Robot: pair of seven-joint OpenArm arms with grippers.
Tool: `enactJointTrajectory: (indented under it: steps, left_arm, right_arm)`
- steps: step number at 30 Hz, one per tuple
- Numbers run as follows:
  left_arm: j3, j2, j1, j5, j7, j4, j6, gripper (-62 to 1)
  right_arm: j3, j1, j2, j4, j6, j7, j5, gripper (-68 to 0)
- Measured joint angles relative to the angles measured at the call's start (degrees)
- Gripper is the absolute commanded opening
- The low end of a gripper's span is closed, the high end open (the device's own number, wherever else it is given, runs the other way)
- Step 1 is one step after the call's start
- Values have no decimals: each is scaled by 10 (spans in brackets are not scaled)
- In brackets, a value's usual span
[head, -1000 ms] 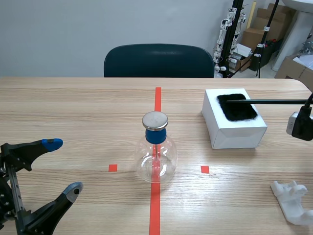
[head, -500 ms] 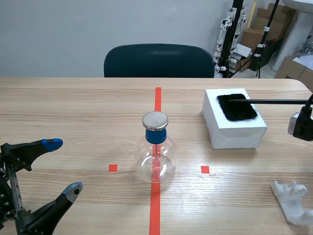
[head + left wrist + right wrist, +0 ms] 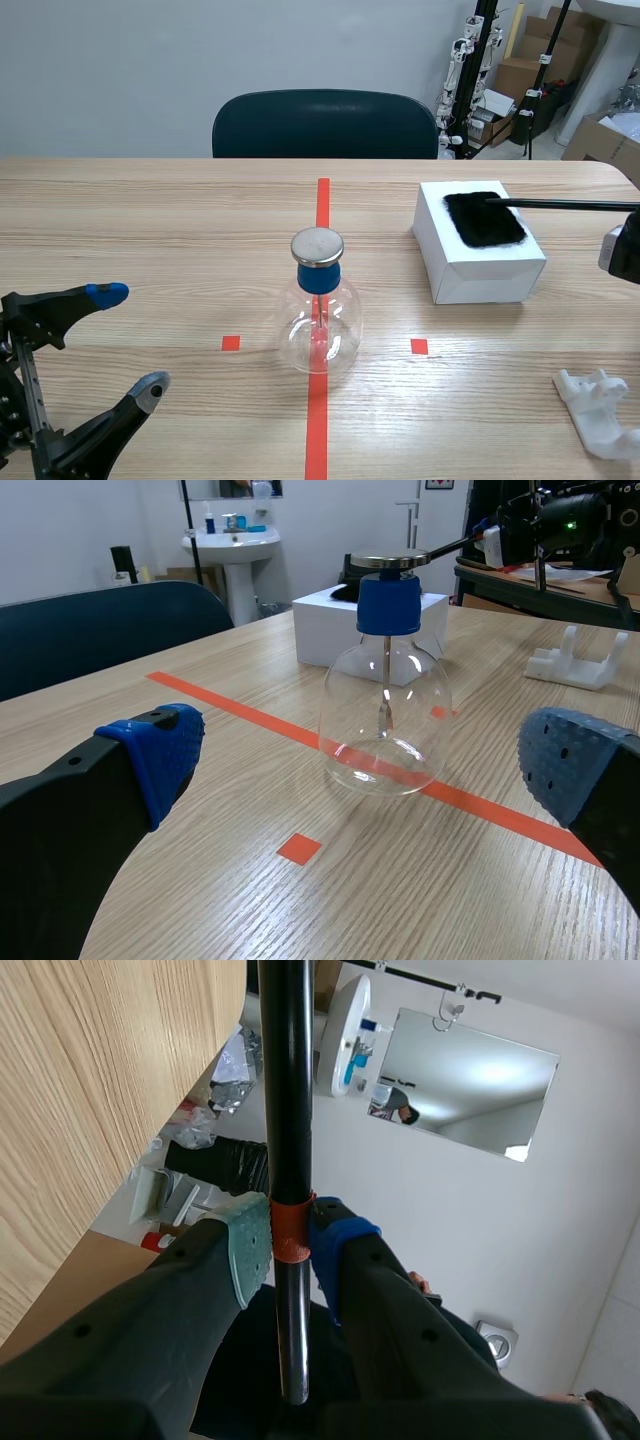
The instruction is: Do the electroscope experiment. rub the rod on the fur
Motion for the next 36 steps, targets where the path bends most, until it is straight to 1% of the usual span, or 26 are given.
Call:
enactJointTrajectory:
  steps: [2, 3, 6, 9, 12, 15, 18, 22, 24, 28, 30, 32, 34, 36]
  left_arm:
    - [0, 0, 0, 0, 0, 0, 0, 14]
    - [0, 0, 0, 0, 0, 0, 0, 14]
    - [0, 0, 0, 0, 0, 0, 0, 14]
    - [0, 0, 0, 0, 0, 0, 0, 14]
    - [0, 0, 0, 0, 0, 0, 0, 14]
    - [0, 0, 0, 0, 0, 0, 0, 14]
    - [0, 0, 0, 0, 0, 0, 0, 14]
    - [0, 0, 0, 0, 0, 0, 0, 14]
    - [0, 0, 0, 0, 0, 0, 0, 14]
    - [0, 0, 0, 0, 0, 0, 0, 14]
    - [0, 0, 0, 0, 0, 0, 0, 14]
    - [0, 0, 0, 0, 0, 0, 0, 14]
    - [0, 0, 0, 0, 0, 0, 0, 14]
    - [0, 0, 0, 0, 0, 0, 0, 14]
  right_arm:
    - [0, 0, 0, 0, 0, 0, 1, -669]
    - [0, 0, 0, 0, -2, 3, 9, -669]
    - [0, 0, 4, 0, -27, 21, 34, -669]
    - [0, 0, 13, 17, -28, 21, 59, -669]
    - [0, -7, 31, 51, -28, 19, 90, -669]
    - [0, -26, 53, 104, -28, 17, 122, -669]
    - [1, -50, 70, 160, -28, 2, 153, -669]
    - [28, -103, 78, 253, -27, -7, 181, -669]
    - [52, -136, 78, 308, -26, -15, 183, -669]
    - [103, -220, 78, 422, -26, -16, 196, -669]
    - [119, -268, 78, 474, -26, -18, 207, -669]
    - [130, -316, 77, 518, -26, -19, 206, -669]
    - [144, -362, 68, 557, -26, -19, 206, -669]
    - [162, -404, 46, 591, -26, -15, 202, -669]
